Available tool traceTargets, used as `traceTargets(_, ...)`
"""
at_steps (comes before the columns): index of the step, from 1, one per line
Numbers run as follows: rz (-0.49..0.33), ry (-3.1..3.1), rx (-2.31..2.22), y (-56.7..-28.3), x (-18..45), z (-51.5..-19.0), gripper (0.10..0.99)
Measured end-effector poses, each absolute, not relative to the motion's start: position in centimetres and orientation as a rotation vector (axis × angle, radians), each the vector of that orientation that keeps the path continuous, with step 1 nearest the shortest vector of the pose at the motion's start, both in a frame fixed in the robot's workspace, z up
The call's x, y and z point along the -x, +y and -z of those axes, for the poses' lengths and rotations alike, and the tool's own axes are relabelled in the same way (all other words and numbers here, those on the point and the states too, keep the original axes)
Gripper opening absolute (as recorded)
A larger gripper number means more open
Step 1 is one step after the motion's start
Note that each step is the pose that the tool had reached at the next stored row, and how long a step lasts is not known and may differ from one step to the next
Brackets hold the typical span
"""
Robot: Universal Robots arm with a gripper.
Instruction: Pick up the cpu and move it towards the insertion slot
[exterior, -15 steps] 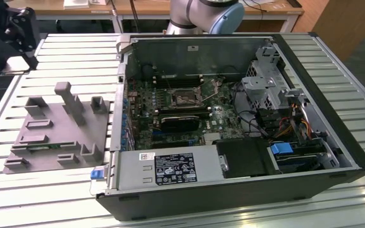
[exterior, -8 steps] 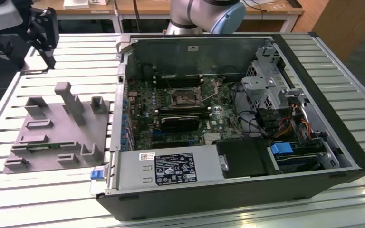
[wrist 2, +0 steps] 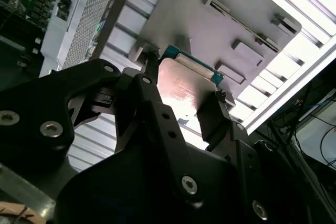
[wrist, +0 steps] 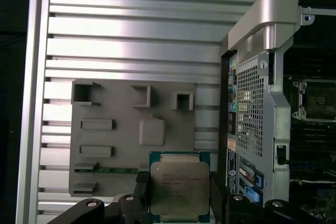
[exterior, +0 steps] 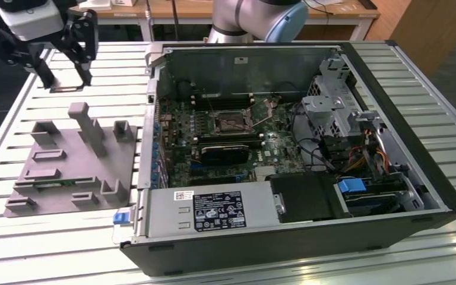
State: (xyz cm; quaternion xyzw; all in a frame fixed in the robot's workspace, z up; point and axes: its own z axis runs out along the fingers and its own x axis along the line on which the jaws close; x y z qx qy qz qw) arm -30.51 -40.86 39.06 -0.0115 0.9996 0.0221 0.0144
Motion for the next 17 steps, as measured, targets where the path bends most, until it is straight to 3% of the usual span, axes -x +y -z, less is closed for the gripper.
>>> traceTargets(17,-0.069,3.113,0.036,-40.9,23.0,-39.1,0.541)
